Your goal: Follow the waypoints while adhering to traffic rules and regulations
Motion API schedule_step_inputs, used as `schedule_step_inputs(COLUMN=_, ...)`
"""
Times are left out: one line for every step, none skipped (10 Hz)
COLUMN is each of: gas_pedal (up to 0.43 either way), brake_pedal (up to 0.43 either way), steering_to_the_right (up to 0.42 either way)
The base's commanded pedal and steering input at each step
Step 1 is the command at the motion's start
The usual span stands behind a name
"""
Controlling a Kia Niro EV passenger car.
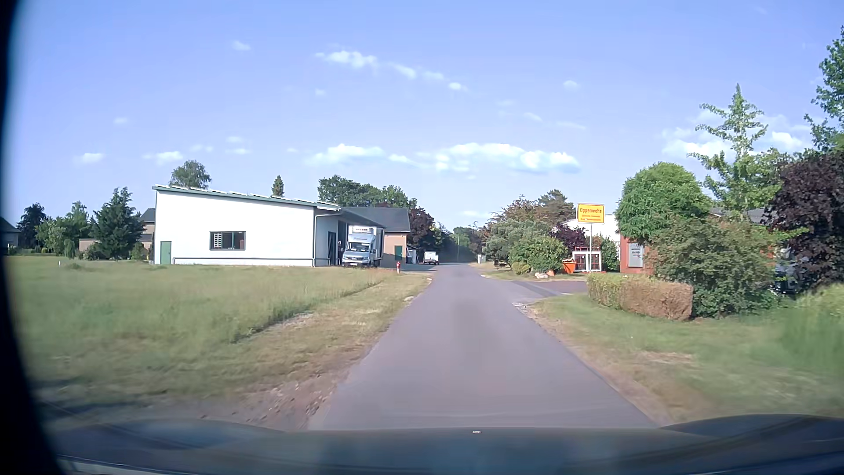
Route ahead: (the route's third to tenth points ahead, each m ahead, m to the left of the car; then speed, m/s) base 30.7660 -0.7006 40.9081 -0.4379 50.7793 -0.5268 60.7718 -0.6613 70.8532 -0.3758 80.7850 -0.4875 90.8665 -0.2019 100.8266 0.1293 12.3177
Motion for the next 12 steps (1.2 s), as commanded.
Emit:
schedule_step_inputs(gas_pedal=0.13, brake_pedal=0.006, steering_to_the_right=0.007)
schedule_step_inputs(gas_pedal=0.13, brake_pedal=0.006, steering_to_the_right=0.007)
schedule_step_inputs(gas_pedal=0.13, brake_pedal=0.006, steering_to_the_right=0.006)
schedule_step_inputs(gas_pedal=0.13, brake_pedal=0.006, steering_to_the_right=0.005)
schedule_step_inputs(gas_pedal=0.13, brake_pedal=0.006, steering_to_the_right=0.005)
schedule_step_inputs(gas_pedal=0.13, brake_pedal=0.006, steering_to_the_right=0.004)
schedule_step_inputs(gas_pedal=0.13, brake_pedal=0.006, steering_to_the_right=0.004)
schedule_step_inputs(gas_pedal=0.13, brake_pedal=0.006, steering_to_the_right=0.003)
schedule_step_inputs(gas_pedal=0.13, brake_pedal=0.006, steering_to_the_right=0.003)
schedule_step_inputs(gas_pedal=0.13, brake_pedal=0.006, steering_to_the_right=0.003)
schedule_step_inputs(gas_pedal=0.13, brake_pedal=0.006, steering_to_the_right=0.003)
schedule_step_inputs(gas_pedal=0.13, brake_pedal=0.006, steering_to_the_right=0.003)
